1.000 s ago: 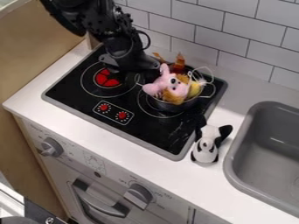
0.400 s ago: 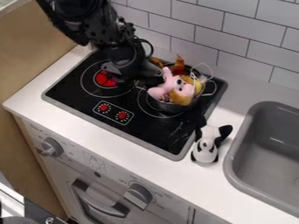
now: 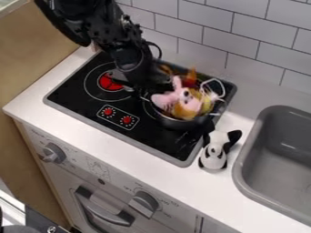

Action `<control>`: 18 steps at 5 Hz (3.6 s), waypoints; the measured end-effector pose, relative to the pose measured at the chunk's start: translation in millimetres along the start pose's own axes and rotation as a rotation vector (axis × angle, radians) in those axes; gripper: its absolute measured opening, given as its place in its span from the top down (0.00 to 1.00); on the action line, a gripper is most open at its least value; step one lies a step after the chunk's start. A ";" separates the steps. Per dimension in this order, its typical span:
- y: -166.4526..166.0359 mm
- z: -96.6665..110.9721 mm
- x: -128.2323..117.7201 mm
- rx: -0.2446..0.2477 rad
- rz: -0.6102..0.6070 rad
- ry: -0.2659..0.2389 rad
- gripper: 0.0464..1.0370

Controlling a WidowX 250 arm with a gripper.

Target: Put the silver pot to the left side of the burner

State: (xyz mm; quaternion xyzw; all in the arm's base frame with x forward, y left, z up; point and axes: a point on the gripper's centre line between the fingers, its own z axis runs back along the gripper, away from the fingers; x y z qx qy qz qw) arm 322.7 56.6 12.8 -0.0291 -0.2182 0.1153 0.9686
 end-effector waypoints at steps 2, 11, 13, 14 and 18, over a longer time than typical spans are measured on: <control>-1.9 8.1 -3.0 0.003 0.023 0.061 0.61; 34.3 57.2 36.6 -0.083 -0.007 0.158 0.78; 37.8 60.8 37.9 -0.092 -0.014 0.189 0.79; 43.8 62.6 41.1 -0.105 -0.025 0.214 0.80; 71.2 70.3 47.9 -0.120 -0.085 0.238 0.84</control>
